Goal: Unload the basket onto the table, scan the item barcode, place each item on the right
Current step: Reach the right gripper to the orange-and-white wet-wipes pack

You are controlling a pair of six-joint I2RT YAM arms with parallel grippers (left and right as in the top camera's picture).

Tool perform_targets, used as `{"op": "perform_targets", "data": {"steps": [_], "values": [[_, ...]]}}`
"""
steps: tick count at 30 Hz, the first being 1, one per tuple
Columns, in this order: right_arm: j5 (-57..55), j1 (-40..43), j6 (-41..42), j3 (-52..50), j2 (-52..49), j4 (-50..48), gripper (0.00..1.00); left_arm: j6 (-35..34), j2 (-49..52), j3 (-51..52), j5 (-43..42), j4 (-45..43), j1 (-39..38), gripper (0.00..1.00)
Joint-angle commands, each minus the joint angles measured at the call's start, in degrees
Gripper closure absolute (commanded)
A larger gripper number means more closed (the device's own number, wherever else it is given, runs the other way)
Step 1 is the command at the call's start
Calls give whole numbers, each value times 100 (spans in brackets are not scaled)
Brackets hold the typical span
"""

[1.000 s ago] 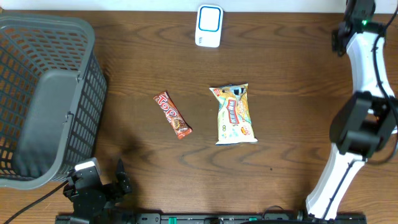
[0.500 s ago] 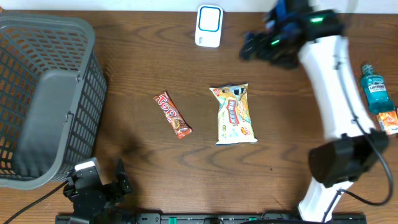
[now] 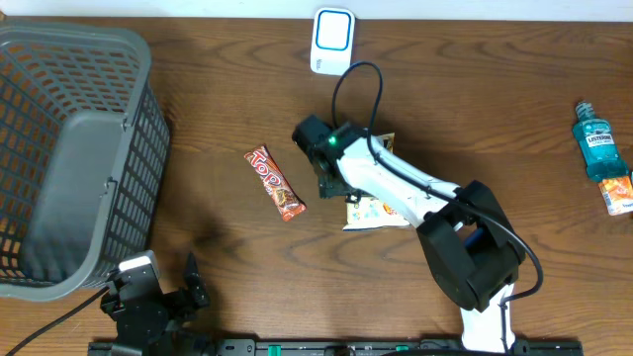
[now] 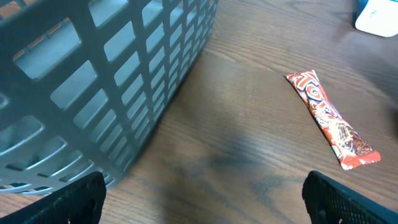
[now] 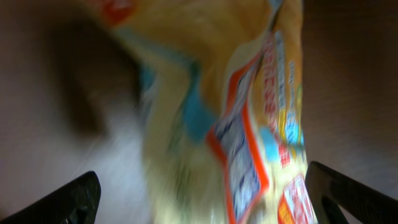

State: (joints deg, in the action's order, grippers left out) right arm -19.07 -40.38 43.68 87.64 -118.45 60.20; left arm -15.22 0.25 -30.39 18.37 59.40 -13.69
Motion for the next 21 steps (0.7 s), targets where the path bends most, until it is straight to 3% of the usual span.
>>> {"op": "perform_targets", "data": {"steps": [1,3,8,11,12,14,17,21], "values": [[-848,48,470,-743,26,-739,1,-11,-9,-15,76,-7,13,2],[-844,118,452,-911,26,-966,1,-11,-9,-15,76,-7,13,2],[-645,264,-66,-1121,24,-1257,28,-11,-9,-15,76,-7,13,2],[-350,262,-424,-1099,26,-1285,54,-11,-9,-15,76,-7,13,2],[0,264,-769,-1008,37,-1202,78,-11,-9,-15,76,-7,13,2],[367,289,-1005,-820,57,-960,91,-11,-9,-15,76,-7,13,2],[728,367,-1038,-339,94,-352,99,-11,-9,-15,76,-7,13,2],[1445,503,-1390,437,101,531,99,-11,-9,-15,76,-7,13,2]]}}
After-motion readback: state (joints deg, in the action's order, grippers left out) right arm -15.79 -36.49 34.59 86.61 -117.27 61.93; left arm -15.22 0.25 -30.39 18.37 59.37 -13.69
